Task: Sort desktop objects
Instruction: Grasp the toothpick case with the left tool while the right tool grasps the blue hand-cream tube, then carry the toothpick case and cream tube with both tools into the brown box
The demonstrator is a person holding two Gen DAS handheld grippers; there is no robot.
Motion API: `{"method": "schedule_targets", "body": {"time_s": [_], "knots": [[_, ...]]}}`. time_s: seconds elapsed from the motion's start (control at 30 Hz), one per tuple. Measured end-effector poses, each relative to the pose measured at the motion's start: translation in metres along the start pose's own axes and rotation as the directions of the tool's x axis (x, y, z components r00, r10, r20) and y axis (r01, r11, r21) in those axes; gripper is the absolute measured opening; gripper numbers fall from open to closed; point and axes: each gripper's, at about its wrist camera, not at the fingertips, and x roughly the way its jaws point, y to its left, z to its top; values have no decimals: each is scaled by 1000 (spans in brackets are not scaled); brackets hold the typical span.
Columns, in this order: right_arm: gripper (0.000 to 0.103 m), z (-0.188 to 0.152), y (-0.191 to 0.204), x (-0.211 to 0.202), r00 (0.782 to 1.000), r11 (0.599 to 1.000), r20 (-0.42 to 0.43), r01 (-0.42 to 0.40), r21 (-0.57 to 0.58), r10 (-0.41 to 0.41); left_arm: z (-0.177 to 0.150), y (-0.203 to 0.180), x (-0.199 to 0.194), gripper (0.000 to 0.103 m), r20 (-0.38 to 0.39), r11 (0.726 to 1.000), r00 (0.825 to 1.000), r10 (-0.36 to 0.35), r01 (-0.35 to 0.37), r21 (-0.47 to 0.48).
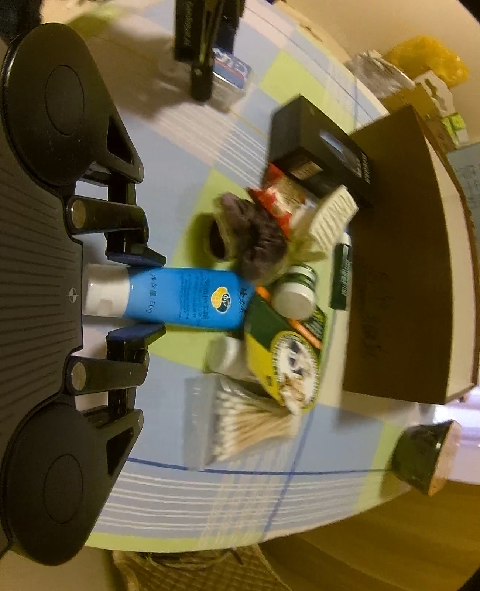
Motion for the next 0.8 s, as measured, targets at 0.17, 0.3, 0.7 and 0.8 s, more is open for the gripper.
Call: {"method": "schedule_targets", "body": {"time_s": [0.17,0.3,0.7,0.8], "knots": [[30,-21,1,-15,999,1000,-39,-14,15,15,-12,-1,-7,54,-13,1000,1000,-5,5,8],[38,-24,-3,-17,999,998,-19,-24,64,26,-18,-4,-12,55,-20,1000,1000,-3,4,17],[41,-18,17,-5,997,995,27,73,-67,-71,-20,-3,-9,68,-10,1000,1000,25,-25,-15],[33,-21,17,-7,998,994,12,66,-87,-66,-22,-4,-12,54,2,1000,1000,11,-11,-6]]}}
